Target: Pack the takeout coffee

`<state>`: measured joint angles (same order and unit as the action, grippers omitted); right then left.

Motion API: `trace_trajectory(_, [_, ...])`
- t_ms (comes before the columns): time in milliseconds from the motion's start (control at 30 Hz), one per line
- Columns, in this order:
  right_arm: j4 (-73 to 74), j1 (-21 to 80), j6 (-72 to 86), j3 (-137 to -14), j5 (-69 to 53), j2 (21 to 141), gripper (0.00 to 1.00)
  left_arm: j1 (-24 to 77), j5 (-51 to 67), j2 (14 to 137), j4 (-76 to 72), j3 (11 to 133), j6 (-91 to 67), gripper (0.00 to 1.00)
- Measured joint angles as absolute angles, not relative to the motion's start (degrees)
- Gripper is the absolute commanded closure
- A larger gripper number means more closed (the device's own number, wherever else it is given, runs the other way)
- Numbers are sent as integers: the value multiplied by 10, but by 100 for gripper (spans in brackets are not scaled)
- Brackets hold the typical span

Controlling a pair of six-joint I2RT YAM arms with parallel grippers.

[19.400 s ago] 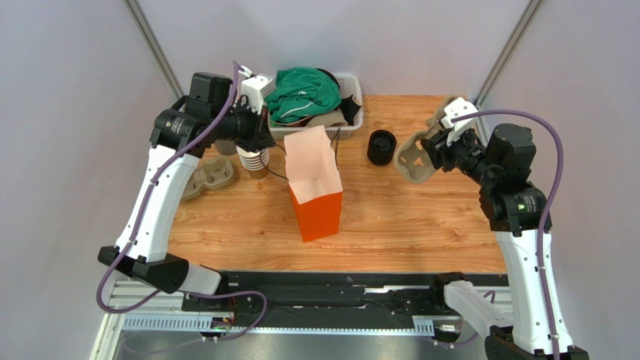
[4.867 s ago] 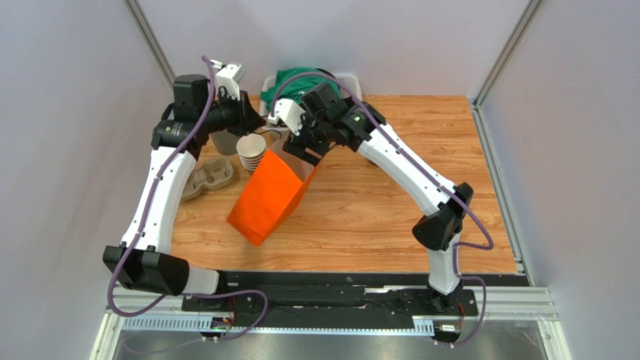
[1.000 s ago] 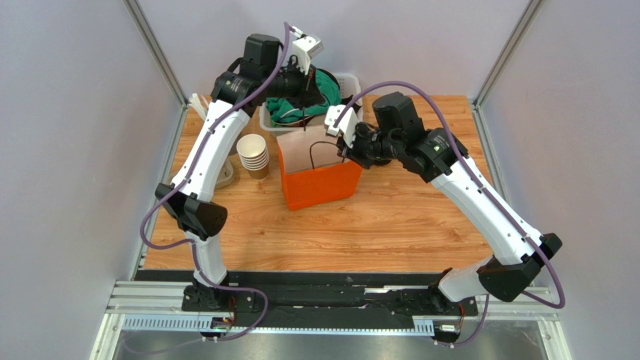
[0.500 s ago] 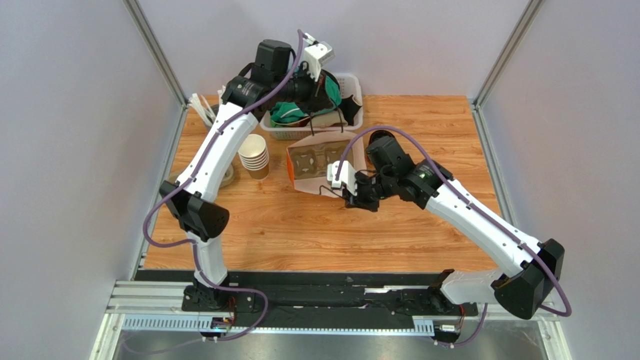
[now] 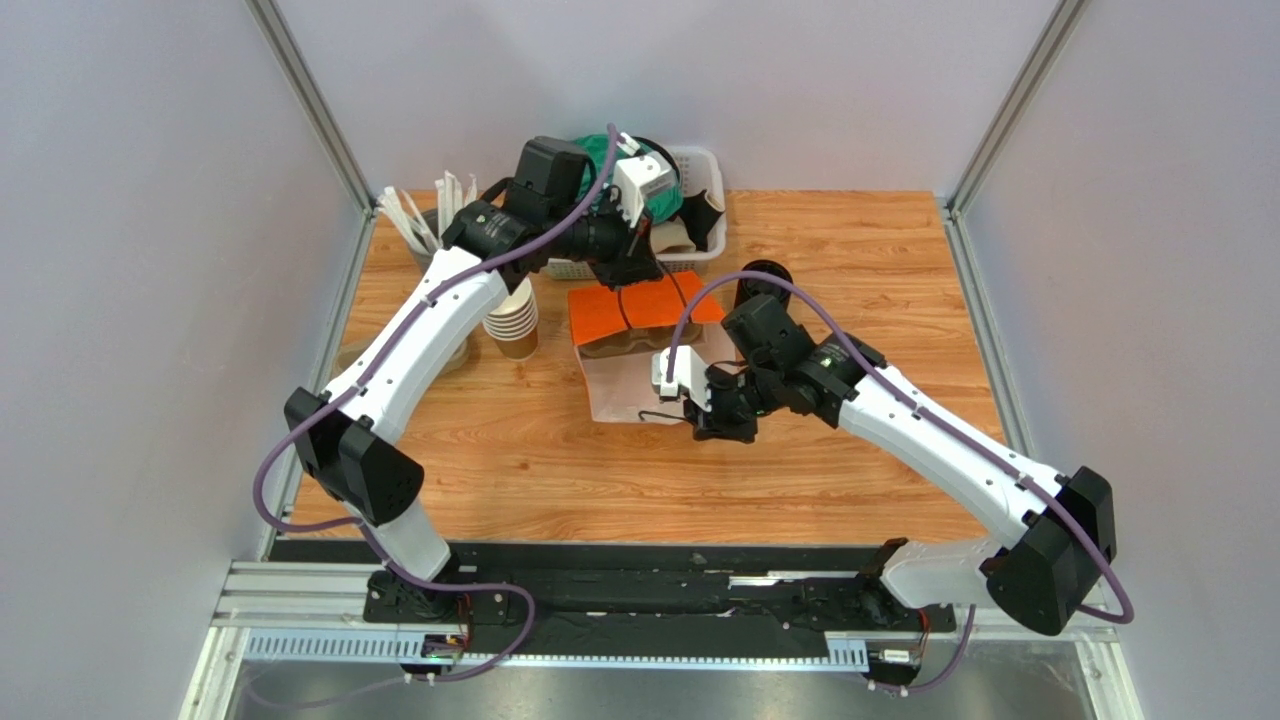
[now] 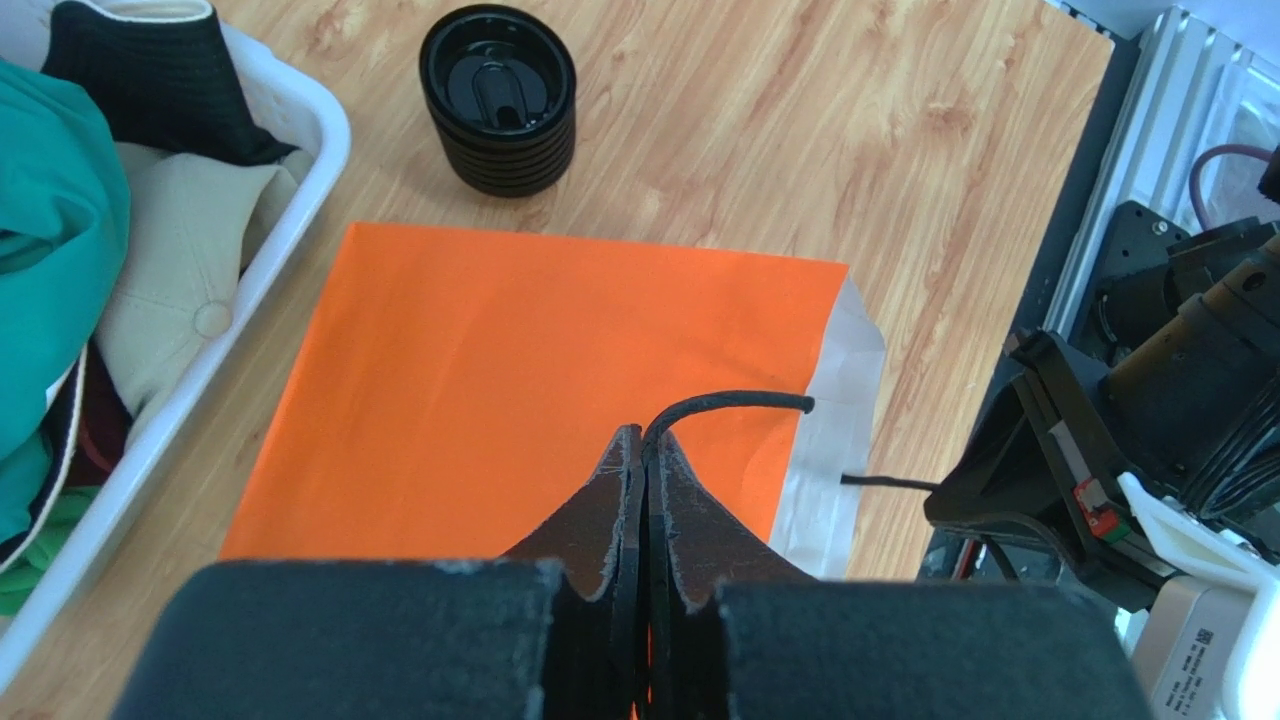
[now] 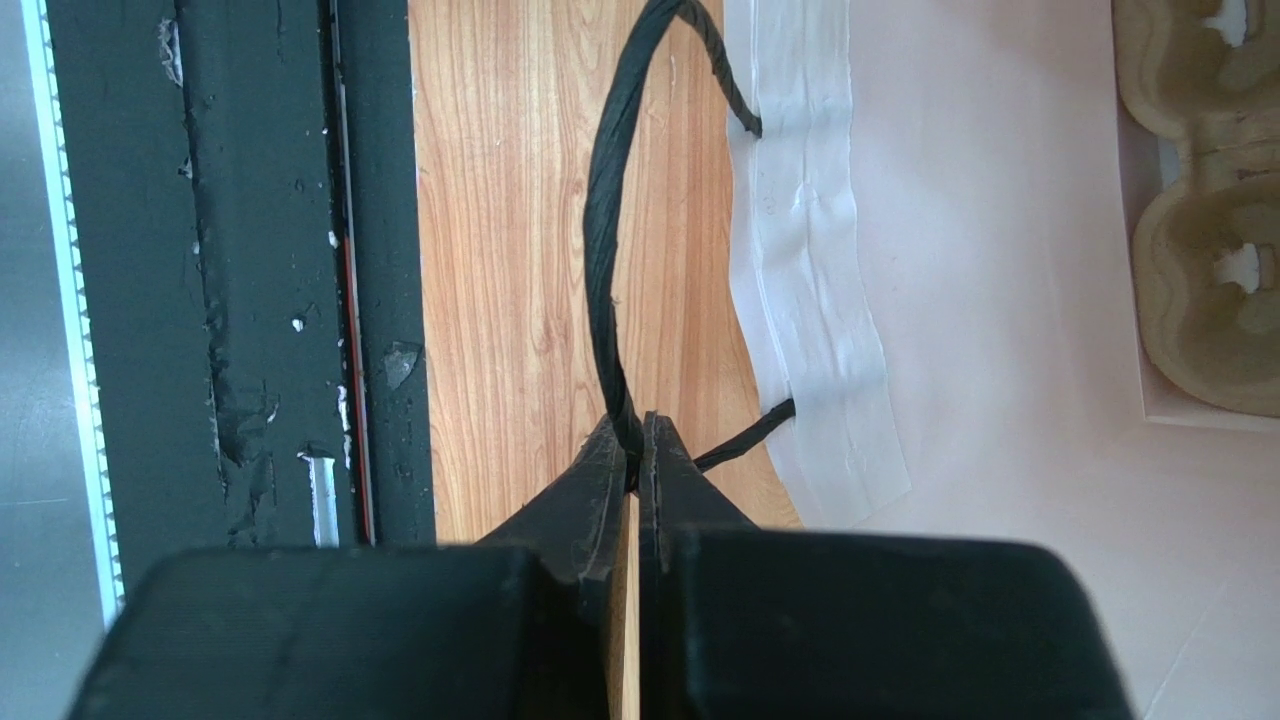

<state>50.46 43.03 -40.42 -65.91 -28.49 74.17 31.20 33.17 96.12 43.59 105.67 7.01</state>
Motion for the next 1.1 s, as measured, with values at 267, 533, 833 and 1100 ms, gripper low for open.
trace_trajectory(267, [506,431,-398,-715,-243,740,100,312,320,960,431,1073,68,97])
trace_trajectory(533, [465,424,-356,-878,-119,742,100,312,276,979,422,1194,67,96])
trace_trajectory(833, [440,413,-325,-889,-32,745,100,311,252,1046,425,1251,61,91])
trace_trajectory(1100, [436,399,-319,-884,-1,726,100,311,248,1058,429,1252,43,89])
